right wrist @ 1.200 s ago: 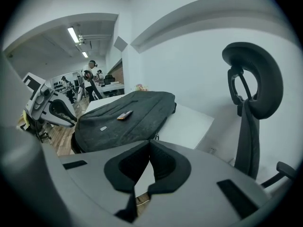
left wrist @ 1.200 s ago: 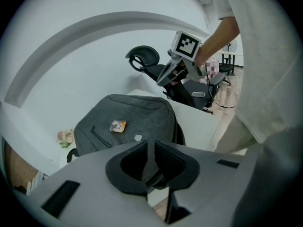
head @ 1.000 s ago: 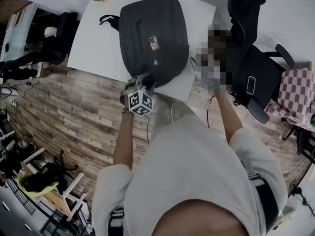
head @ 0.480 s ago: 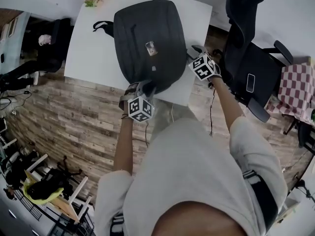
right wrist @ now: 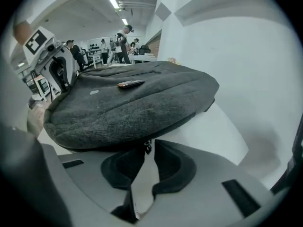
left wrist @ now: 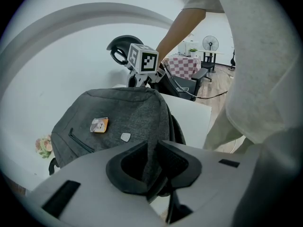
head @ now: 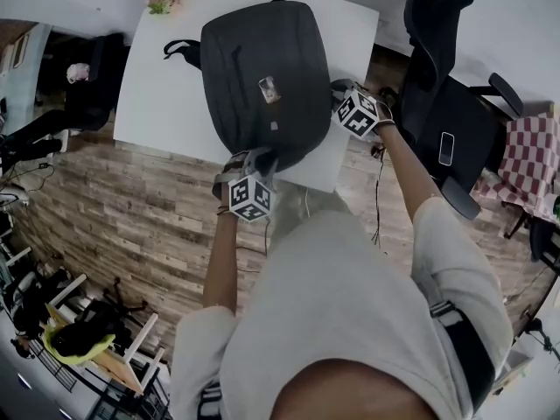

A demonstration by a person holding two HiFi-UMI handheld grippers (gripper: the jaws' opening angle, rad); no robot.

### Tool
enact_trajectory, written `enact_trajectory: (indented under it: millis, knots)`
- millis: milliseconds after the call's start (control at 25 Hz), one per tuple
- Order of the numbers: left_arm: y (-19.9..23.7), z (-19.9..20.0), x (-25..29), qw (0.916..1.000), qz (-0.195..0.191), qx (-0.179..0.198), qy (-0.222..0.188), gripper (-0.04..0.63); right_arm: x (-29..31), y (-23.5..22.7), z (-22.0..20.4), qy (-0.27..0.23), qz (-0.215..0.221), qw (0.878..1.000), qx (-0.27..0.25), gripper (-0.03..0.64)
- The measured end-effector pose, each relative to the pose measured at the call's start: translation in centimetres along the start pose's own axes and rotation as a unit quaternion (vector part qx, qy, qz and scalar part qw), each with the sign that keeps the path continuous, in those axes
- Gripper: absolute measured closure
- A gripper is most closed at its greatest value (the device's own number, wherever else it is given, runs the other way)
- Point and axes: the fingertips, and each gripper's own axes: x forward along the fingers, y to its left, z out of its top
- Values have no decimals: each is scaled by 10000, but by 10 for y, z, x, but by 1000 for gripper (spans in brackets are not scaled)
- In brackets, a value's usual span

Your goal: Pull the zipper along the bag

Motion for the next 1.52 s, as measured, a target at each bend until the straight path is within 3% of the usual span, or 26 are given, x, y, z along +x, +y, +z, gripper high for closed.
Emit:
enact_trajectory:
  millis: [80,280,600,840,1040,1240,1360,1400,1520]
  knots:
    - [-1,0,1,10000,-28,0,5,516,-1,3,0,41,-51,9999,-137,595]
    - [-2,-2,1,9999,-91,-69,-11,540,-9,3,-7,443,-446,9970,-452,595]
    - [-1,-2,5,9995,-85,-303,-25,551,-13,2,-18,1268,-906,9809,-1165,597]
    - [2,-3,8,9990,-12,-445,-38,552,-21,26,-26,1458,-835,9796,-1099,597]
    - [14,2,16,9967,154,-791,-62,569,-29,69,-37,1507,-697,9829,-799,595]
    - [9,2,24,9978,-24,-648,114,569,-32,82,-46,1509,-725,9841,-598,597]
    - [1,9,9,9992,-366,43,161,560,-31,80,-47,1541,-687,9828,-749,597]
    - [-2,9,2,9983,-460,303,182,525,-31,80,-47,1538,-680,9828,-762,597]
    - [-8,4,-10,9960,-614,629,185,469,-31,79,-47,1536,-693,9830,-725,597]
